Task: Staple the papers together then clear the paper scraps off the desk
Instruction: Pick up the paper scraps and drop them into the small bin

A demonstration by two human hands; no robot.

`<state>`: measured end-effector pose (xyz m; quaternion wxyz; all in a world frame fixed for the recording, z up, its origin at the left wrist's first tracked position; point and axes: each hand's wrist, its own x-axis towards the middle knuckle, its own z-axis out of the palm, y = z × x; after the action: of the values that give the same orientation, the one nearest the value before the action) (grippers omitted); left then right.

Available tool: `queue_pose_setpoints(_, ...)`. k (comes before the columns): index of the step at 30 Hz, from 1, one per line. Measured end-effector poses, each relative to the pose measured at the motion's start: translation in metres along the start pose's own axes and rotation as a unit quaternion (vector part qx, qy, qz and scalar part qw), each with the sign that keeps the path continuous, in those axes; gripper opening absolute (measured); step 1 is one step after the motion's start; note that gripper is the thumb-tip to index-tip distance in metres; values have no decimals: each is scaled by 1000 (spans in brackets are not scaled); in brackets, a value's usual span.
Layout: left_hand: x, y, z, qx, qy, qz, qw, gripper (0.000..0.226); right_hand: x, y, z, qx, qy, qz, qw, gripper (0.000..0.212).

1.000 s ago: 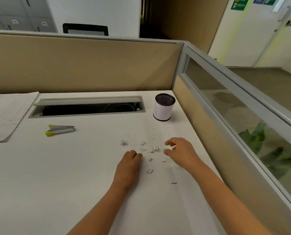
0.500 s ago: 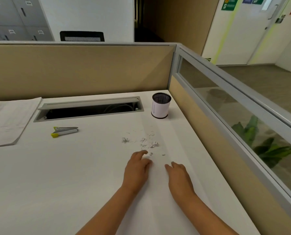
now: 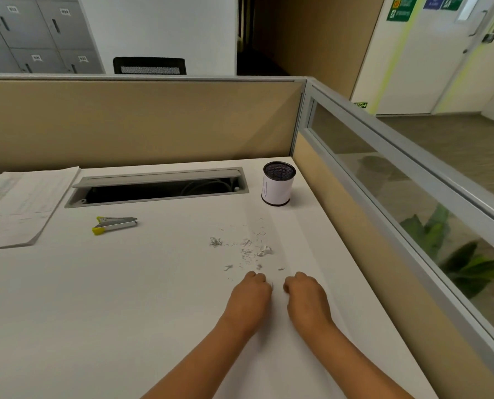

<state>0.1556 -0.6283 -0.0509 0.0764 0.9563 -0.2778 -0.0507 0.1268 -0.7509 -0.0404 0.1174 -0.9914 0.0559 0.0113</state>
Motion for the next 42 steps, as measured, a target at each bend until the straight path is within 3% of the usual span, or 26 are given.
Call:
queue_pose_setpoints(2, 5, 2, 8, 19, -8, -30, 999, 21, 0, 3, 2, 37, 33, 10, 999, 35)
queue_pose_setpoints(5, 7, 9, 10, 21, -17, -39, 999, 24, 1, 11, 8, 106, 71, 31, 991, 28)
queue_pose_setpoints(8, 6, 12, 7, 18, -14, -57, 998, 21, 1, 19, 10, 221, 103, 71, 967, 20)
queue_pose_setpoints(11, 10, 16, 2, -3, 39, -77, 996, 7, -1, 23, 15, 311, 116, 97, 938, 14)
queue_pose_setpoints(16, 17, 7, 0, -91, 21, -135, 986, 38, -5, 26, 29, 373, 168, 85, 909, 11)
queue_pose_setpoints(19, 27, -4, -20, -169, 64, -172, 968, 24, 0, 26, 29, 391, 168, 82, 901, 15)
queue_pose_setpoints(23, 64, -17, -74, -285, 181, -184, 923, 13, 14, 26, 29, 401, 166, 68, 898, 18)
queue_pose_setpoints(27, 126, -26, -124, -315, 243, -178, 900, 13, 30, 27, 31, 408, 177, 61, 894, 18)
queue_pose_setpoints(33, 206, -35, -146, -269, 244, -157, 918, 13, 36, 29, 40, 427, 196, 60, 881, 46)
queue_pose_setpoints(39, 255, -41, -133, -170, 163, -155, 959, 10, 45, 31, 51, 417, 236, 43, 876, 63)
queue_pose_setpoints(42, 262, -43, -126, -172, 154, -150, 961, 32, 46, 33, 49, 420, 246, 38, 873, 60)
